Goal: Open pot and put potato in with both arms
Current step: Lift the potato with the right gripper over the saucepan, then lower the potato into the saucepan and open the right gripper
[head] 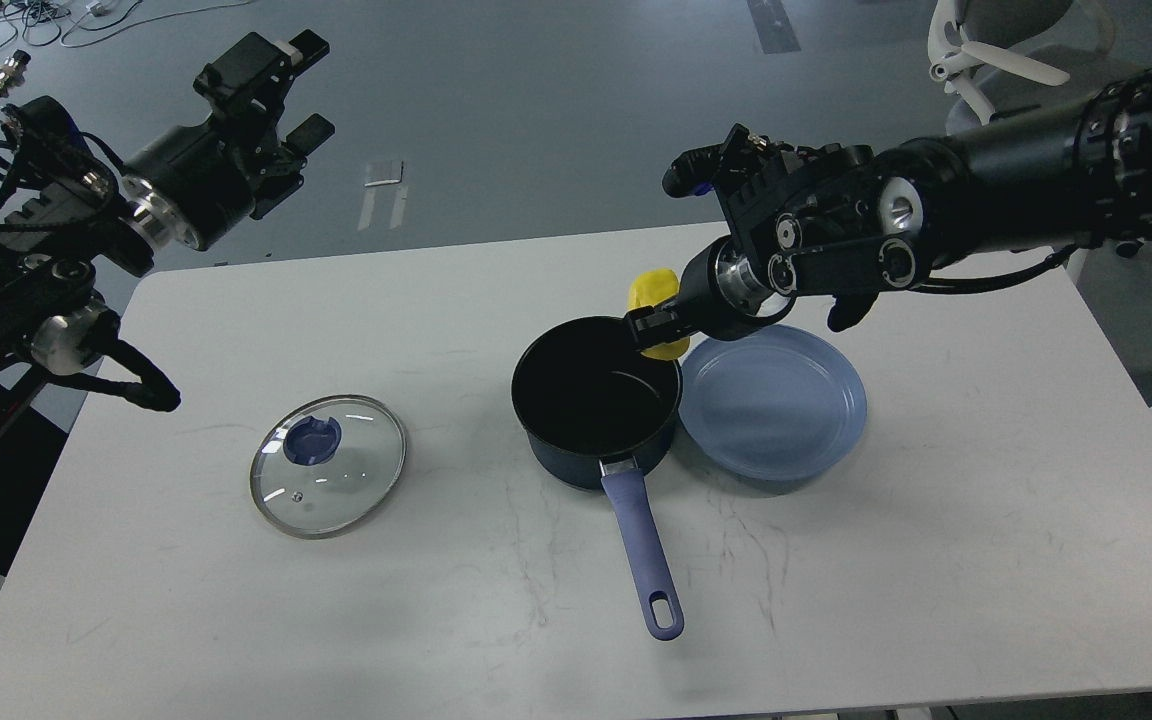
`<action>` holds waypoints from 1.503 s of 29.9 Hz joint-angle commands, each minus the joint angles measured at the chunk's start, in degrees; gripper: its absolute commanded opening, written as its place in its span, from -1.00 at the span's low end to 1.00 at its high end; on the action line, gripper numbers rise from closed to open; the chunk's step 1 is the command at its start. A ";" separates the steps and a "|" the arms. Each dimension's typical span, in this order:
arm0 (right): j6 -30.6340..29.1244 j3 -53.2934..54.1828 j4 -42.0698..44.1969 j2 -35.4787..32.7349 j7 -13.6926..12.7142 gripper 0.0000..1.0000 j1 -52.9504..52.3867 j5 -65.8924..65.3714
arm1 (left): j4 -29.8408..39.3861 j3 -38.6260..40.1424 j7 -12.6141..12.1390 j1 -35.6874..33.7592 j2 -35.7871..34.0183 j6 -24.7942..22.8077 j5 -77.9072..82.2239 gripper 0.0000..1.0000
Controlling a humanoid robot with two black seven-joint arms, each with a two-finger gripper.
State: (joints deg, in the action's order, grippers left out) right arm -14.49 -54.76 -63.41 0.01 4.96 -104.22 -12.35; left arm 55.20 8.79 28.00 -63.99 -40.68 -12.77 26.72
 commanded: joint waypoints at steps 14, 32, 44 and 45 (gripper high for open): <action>-0.45 1.93 0.65 -0.01 4.97 -0.85 4.81 -5.23 | 0.08 0.00 0.00 -0.08 0.25 0.03 0.00 0.95; 0.26 3.34 3.55 -0.01 5.32 -0.16 7.54 -5.14 | 0.08 0.00 0.00 0.00 -0.11 0.03 0.00 0.95; 1.48 3.34 3.90 -0.01 5.32 0.85 8.33 -5.05 | 0.08 0.00 0.00 0.00 0.07 0.03 0.00 0.95; 1.57 3.43 3.82 -0.01 5.32 0.85 8.33 -5.05 | 0.08 0.00 0.00 0.00 0.07 0.03 0.00 0.95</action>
State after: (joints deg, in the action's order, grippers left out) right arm -13.71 -51.41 -59.56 0.00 10.29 -95.90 -17.49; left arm 55.28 8.79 28.00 -63.99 -40.61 -12.74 26.72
